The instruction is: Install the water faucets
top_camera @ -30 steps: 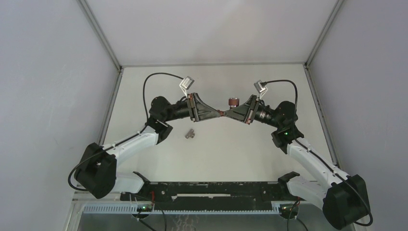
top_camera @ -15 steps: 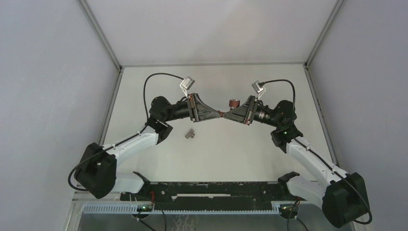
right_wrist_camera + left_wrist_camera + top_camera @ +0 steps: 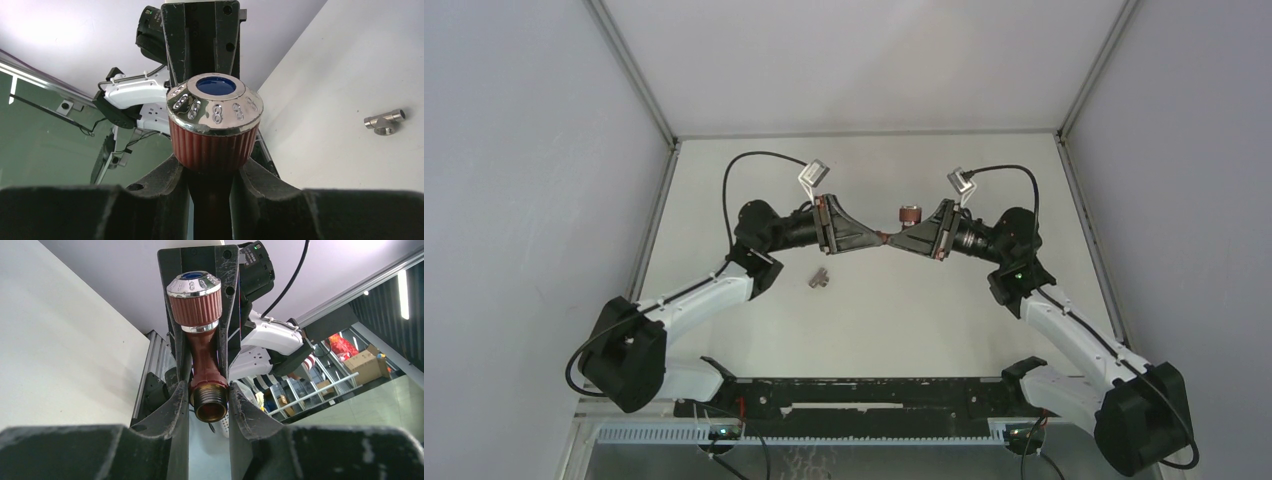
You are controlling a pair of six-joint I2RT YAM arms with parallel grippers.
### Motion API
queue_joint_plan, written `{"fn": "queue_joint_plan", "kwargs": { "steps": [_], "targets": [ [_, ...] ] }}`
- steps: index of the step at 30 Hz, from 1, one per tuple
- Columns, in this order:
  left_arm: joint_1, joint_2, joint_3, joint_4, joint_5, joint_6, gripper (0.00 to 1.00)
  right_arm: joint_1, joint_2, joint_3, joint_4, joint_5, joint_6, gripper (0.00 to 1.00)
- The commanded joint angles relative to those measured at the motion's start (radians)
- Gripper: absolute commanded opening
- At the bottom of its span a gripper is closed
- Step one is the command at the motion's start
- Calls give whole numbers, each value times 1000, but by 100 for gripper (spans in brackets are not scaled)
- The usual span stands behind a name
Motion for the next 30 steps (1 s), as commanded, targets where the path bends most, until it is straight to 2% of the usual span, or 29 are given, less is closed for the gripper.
{"fn": "queue_joint_plan", "kwargs": {
  "steps": [1, 3, 6, 8, 11, 13, 15, 17, 20, 24, 27, 30],
  "targets": [
    [5, -28, 7, 63, 12, -22, 0, 5, -33, 31, -15, 1, -71, 0],
    [11, -30, 15, 36, 17, -10, 4, 4, -39, 31, -28, 5, -82, 0],
    [32, -45, 28, -47, 21, 35, 38, -1, -50, 31, -56, 16, -97, 0],
    [55, -70, 32, -134, 15, 86, 54, -15, -62, 31, -93, 30, -116, 0],
    [116, -141, 32, -376, -25, 215, 60, -46, -105, 31, -194, 81, -168, 0],
    [158, -204, 37, -573, -97, 333, 70, -73, -149, 31, -291, 142, -213, 0],
    [177, -250, 73, -809, -241, 501, 82, -88, -196, 31, -371, 206, -266, 0],
    [180, -273, 115, -1042, -426, 607, 85, -89, -243, 32, -440, 284, -312, 0],
    [178, -271, 136, -1230, -681, 649, 85, -86, -303, 32, -515, 397, -367, 0],
    [145, -218, 125, -1345, -873, 663, 88, -71, -364, 32, -616, 499, -424, 0],
    [105, -172, 105, -1364, -1000, 645, 88, -56, -380, 35, -638, 523, -456, 0],
    [93, -76, 132, -1415, -1046, 622, 89, -41, -367, 58, -686, 536, -476, 0]
  ]
}}
